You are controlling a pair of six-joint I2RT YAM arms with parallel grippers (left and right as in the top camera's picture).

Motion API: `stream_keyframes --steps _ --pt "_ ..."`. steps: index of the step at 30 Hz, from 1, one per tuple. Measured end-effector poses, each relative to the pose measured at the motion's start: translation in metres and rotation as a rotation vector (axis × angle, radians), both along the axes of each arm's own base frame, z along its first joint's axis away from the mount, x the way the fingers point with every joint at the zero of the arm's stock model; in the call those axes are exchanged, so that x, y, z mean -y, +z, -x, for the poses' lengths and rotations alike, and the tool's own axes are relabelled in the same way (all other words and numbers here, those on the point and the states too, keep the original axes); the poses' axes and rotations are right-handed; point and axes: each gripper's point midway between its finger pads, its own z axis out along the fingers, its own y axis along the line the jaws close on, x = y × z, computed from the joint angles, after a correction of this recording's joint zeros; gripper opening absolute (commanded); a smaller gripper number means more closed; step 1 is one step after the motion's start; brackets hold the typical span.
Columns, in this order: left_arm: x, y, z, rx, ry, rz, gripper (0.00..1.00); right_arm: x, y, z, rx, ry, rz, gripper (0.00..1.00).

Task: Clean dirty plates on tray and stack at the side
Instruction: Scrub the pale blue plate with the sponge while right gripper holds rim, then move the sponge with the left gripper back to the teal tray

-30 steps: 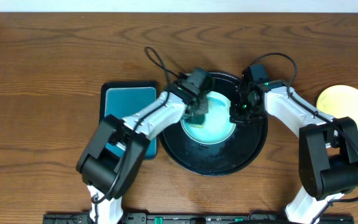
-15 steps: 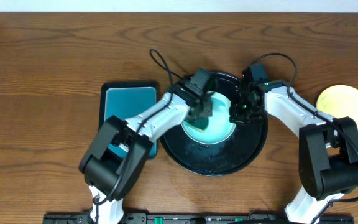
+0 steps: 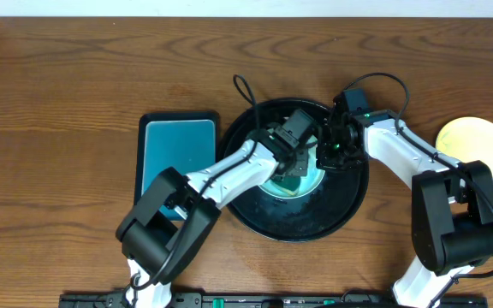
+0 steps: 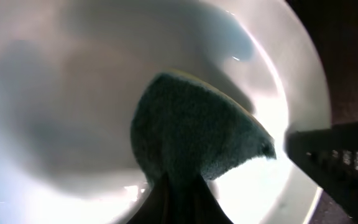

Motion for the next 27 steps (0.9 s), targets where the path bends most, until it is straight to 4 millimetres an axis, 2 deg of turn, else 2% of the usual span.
stream_keyframes --steps 5,8,10,13,15,20,27 --pt "-0.042 0.015 -0.030 0.039 0.080 -0.023 0.08 0.000 0.000 -0.001 0.003 0.001 -0.001 0.01" --pt "-0.069 0.044 -0.046 0.098 0.135 -0.015 0.08 0.000 0.000 -0.001 0.003 0.000 -0.001 0.01" --pt "-0.080 0.070 -0.048 0.141 0.141 -0.003 0.08 0.000 0.000 -0.001 0.003 0.000 -0.001 0.01" --pt "-0.093 0.102 -0.037 0.174 0.126 -0.011 0.08 0.000 0.000 -0.001 0.003 0.000 -0.001 0.01" --pt "-0.104 0.110 -0.030 0.171 0.129 -0.034 0.08 0.000 0.000 -0.001 0.003 0.000 -0.001 0.01" --pt "-0.157 0.105 -0.024 0.105 0.211 -0.145 0.08 0.000 0.000 -0.001 0.003 0.000 -0.001 0.01" --pt "-0.222 0.093 -0.031 0.059 0.359 -0.210 0.08 0.000 0.000 -0.001 0.003 0.000 -0.001 0.01"
